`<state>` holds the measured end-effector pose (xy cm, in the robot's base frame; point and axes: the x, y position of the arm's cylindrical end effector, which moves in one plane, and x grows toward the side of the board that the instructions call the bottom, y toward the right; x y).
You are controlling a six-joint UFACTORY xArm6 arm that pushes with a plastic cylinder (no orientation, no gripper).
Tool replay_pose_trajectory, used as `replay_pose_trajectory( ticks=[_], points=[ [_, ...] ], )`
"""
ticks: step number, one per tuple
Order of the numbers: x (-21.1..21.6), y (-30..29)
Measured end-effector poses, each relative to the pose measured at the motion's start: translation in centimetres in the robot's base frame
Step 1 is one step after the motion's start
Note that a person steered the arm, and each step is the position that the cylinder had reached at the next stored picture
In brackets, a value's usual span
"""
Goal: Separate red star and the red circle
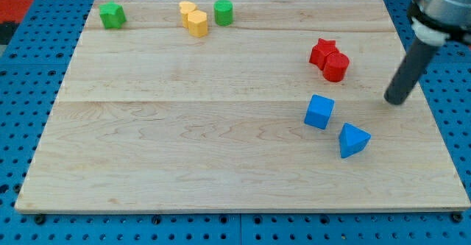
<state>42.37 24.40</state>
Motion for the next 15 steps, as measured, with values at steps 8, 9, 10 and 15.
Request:
replay_pose_trajectory(
  ticks=[8, 9, 10, 15],
  points=[
    [-7.5, -13.1],
    [-7.7, -6.9],
    [-8.1, -3.2],
    [-3.0, -4.5]
  ],
)
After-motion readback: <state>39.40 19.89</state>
